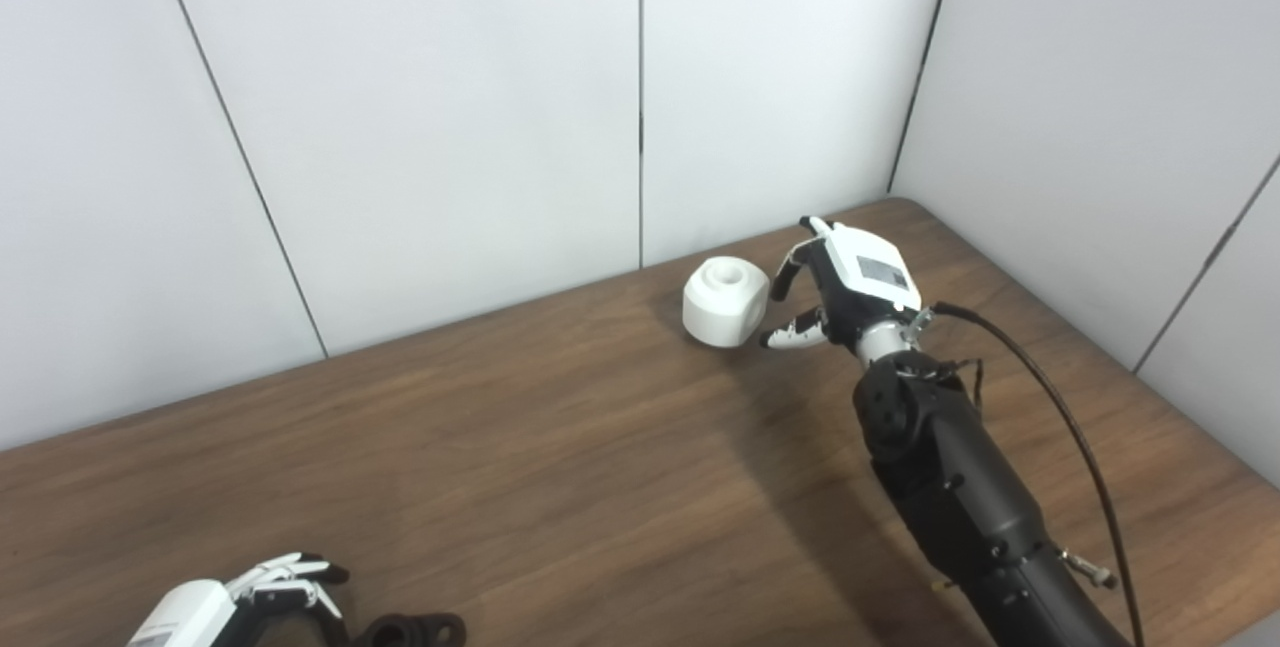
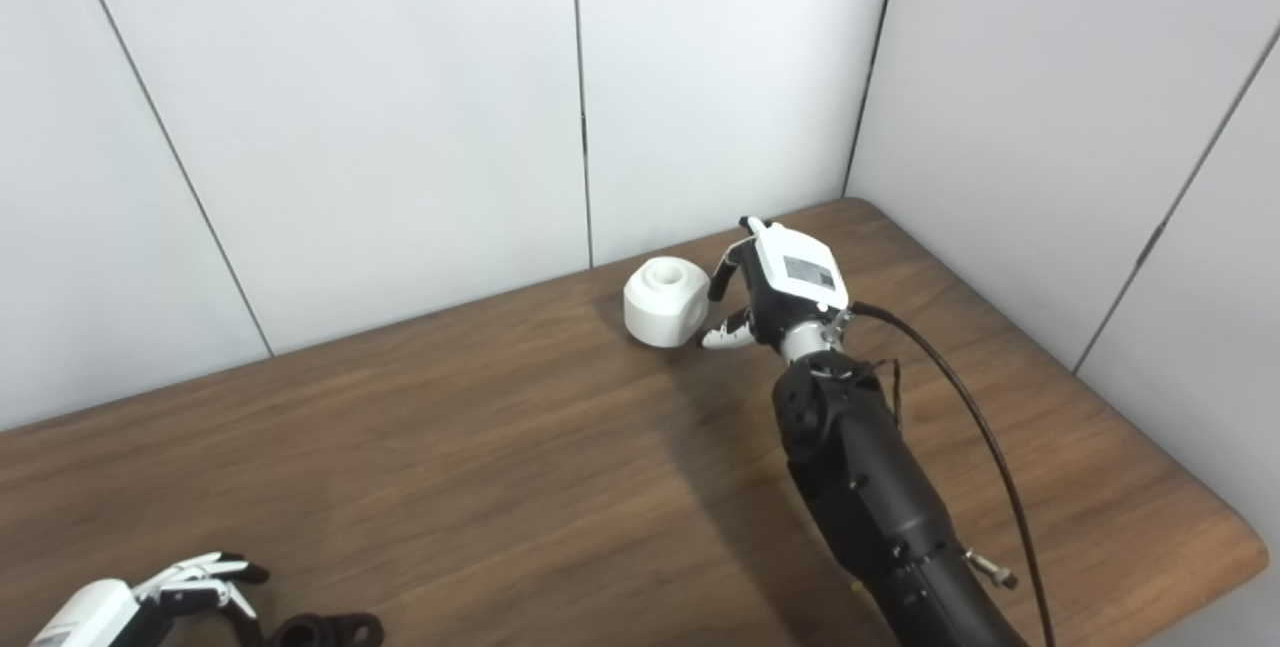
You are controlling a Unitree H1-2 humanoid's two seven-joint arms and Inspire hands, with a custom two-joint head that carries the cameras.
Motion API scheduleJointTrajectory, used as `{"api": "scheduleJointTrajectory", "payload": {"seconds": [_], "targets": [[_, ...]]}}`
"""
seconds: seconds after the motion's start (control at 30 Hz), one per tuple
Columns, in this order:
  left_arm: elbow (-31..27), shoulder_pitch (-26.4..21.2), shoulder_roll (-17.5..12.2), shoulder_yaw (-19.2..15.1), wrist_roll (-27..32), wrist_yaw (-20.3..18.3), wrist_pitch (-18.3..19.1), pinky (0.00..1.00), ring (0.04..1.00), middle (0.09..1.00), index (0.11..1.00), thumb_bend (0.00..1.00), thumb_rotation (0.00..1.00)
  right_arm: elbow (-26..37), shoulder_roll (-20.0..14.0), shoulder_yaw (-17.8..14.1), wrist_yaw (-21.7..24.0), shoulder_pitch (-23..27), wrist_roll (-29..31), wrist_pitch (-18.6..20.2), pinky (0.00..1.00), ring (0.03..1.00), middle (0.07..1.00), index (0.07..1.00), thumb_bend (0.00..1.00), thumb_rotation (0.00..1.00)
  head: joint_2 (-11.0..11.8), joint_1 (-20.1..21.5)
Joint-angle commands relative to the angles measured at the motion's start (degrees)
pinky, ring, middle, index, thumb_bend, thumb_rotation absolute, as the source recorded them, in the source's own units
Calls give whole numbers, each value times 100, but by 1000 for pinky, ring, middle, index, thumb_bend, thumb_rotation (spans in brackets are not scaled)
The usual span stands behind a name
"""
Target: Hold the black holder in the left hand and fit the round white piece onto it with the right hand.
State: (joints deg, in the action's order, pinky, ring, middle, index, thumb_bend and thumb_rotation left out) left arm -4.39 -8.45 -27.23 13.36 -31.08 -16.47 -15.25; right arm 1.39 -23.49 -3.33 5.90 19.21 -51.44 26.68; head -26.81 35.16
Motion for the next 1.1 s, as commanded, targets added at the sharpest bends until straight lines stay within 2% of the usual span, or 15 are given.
{"api": "scheduleJointTrajectory", "payload": {"seconds": [0.0, 0.33, 0.47, 0.5, 0.53, 0.57, 0.67, 0.8, 1.07], "targets": [[-94, -101, -61, -61, 41, 58, -68, 1000, 861, 789, 480, 513, 38, 188, -215, -40, -159, 155, 15, -14, 779, 962, 946, 481, 511, 133, 3, 10], [-64, -126, -52, -49, 17, 38, -68, 1000, 861, 789, 480, 514, 39, 233, -251, -25, -163, 151, 40, -2, 780, 956, 942, 481, 511, 133, 55, -10], [-36, -138, -23, -30, -11, 34, -34, 1000, 863, 790, 480, 513, 39, 255, -168, -172, 114, 176, 62, 22, 825, 986, 986, 495, 512, 146, 101, -48], [-30, -143, -16, -22, -26, 25, -14, 1000, 864, 791, 480, 514, 39, 287, -128, -234, 256, 184, 36, 23, 833, 992, 993, 565, 575, 182, 128, -71], [-25, -149, -8, -15, -39, 18, 4, 1000, 866, 792, 480, 514, 39, 307, -94, -284, 363, 191, 5, 24, 839, 996, 997, 703, 697, 252, 143, -83], [-20, -153, -1, -9, -50, 14, 16, 1000, 867, 792, 480, 514, 39, 317, -71, -320, 434, 197, -22, 24, 840, 998, 999, 783, 772, 296, 151, -90], [4, -170, 29, 11, -89, 24, 28, 1000, 867, 792, 481, 514, 38, 301, -4, -419, 556, 217, -24, 24, 844, 1000, 1000, 904, 902, 382, 203, -122], [3, -179, 73, 34, -174, 40, 56, 1000, 861, 787, 481, 514, 38, 280, 108, -547, 694, 252, -138, 23, 835, 1000, 1000, 981, 990, 470, 248, -170], [-97, -128, 108, 42, -225, 11, 136, 1000, 864, 789, 481, 514, 38, 209, 443, -877, 1115, 373, -578, 23, 856, 1000, 1000, 1000, 1000, 521, 260, -262]]}}
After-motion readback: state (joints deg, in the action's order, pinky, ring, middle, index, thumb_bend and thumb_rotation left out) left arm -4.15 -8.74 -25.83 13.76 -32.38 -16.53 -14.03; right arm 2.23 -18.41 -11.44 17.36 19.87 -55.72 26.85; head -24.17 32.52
